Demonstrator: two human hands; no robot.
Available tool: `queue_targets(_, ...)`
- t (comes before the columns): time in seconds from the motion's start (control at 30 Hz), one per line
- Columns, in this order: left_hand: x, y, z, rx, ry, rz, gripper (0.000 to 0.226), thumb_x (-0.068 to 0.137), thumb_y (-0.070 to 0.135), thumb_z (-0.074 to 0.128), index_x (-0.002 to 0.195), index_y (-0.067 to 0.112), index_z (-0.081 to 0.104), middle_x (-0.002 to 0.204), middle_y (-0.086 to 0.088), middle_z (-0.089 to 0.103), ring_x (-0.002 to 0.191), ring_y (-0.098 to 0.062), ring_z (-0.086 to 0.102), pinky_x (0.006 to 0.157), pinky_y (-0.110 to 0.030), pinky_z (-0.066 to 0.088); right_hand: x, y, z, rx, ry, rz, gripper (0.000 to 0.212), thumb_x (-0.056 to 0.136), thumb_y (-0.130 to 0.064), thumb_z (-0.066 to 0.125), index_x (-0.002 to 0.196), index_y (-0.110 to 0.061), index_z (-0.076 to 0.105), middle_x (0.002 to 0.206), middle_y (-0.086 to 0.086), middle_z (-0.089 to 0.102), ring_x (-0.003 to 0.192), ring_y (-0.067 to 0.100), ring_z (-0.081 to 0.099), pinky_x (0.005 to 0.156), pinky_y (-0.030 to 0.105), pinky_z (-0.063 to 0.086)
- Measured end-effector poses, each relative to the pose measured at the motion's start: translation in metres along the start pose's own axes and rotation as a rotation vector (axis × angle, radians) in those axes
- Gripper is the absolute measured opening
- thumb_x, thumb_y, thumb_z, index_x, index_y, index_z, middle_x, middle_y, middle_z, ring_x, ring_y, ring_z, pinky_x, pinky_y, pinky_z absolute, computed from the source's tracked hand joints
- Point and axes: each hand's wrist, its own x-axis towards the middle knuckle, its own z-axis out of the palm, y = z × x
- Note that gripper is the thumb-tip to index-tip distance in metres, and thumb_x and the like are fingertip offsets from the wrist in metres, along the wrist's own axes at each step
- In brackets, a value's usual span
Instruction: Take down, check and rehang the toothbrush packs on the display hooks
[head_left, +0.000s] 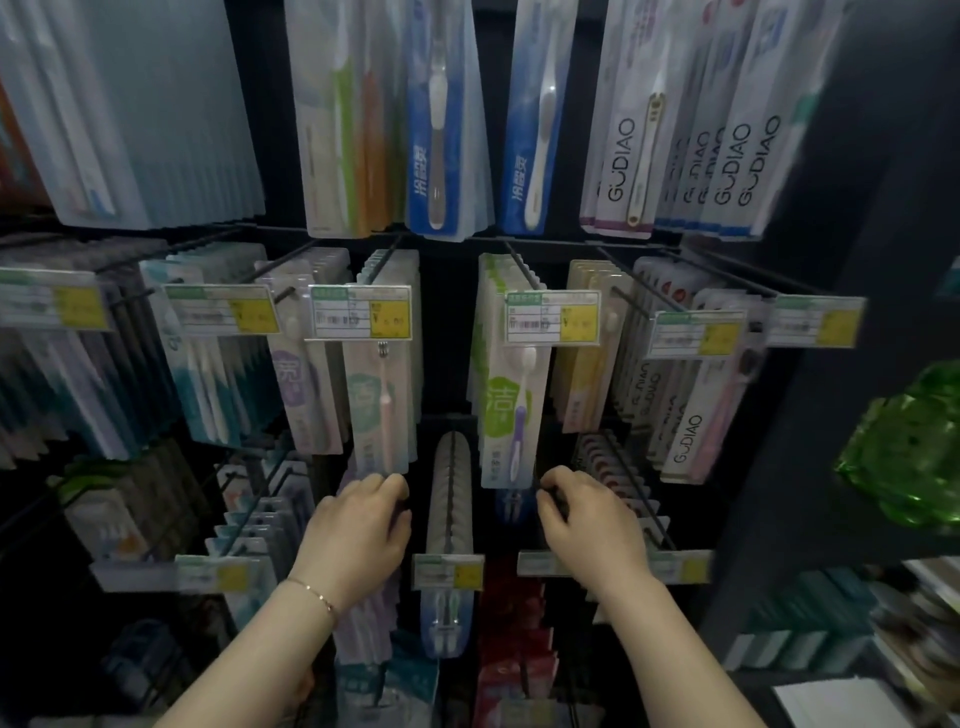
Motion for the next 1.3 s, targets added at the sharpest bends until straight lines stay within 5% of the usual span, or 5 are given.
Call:
queue_targets(0.53, -0.001, 0.008, 0.006, 0.032, -0.028, 0.065, 0.023, 0.096, 0.038, 0.043, 0.116, 0.027, 0.049, 0.106, 0.008, 0.055, 0.101, -0.015, 0.056, 0.073, -0.030, 0.038, -0.022, 0.017, 0.001, 0.079, 0.057, 0.117, 0.018, 0.095, -0.032, 0.050, 0.107, -0.024, 0.062, 0.095, -0.005, 0.063, 0.084, 0.016, 0.060, 0.064, 0.033, 0.049)
queue_targets(0.77, 0.009, 0.025, 0.009, 0.038, -0.010, 0.057, 0.022, 0.095, 0.037, 0.045, 0.112, 0.026, 0.052, 0.102, 0.007, 0.056, 0.099, -0.016, 0.057, 0.073, -0.031, 0.042, -0.016, 0.040, -0.011, 0.075, 0.056, 0.096, 0.017, 0.097, -0.034, 0.048, 0.108, -0.027, 0.059, 0.096, -0.007, 0.060, 0.084, 0.013, 0.057, 0.059, 0.028, 0.040)
queue_targets(1.3, 0.028, 0.141, 0.036, -0.008, -0.012, 0.118, 0.022, 0.096, 0.037, 0.046, 0.112, 0.024, 0.053, 0.101, 0.006, 0.056, 0.098, -0.018, 0.057, 0.071, -0.030, 0.040, -0.008, 0.114, -0.055, 0.066, 0.083, 0.058, 0.013, 0.096, -0.035, 0.047, 0.094, -0.027, 0.057, 0.086, -0.011, 0.055, 0.078, 0.010, 0.055, 0.063, 0.030, 0.048)
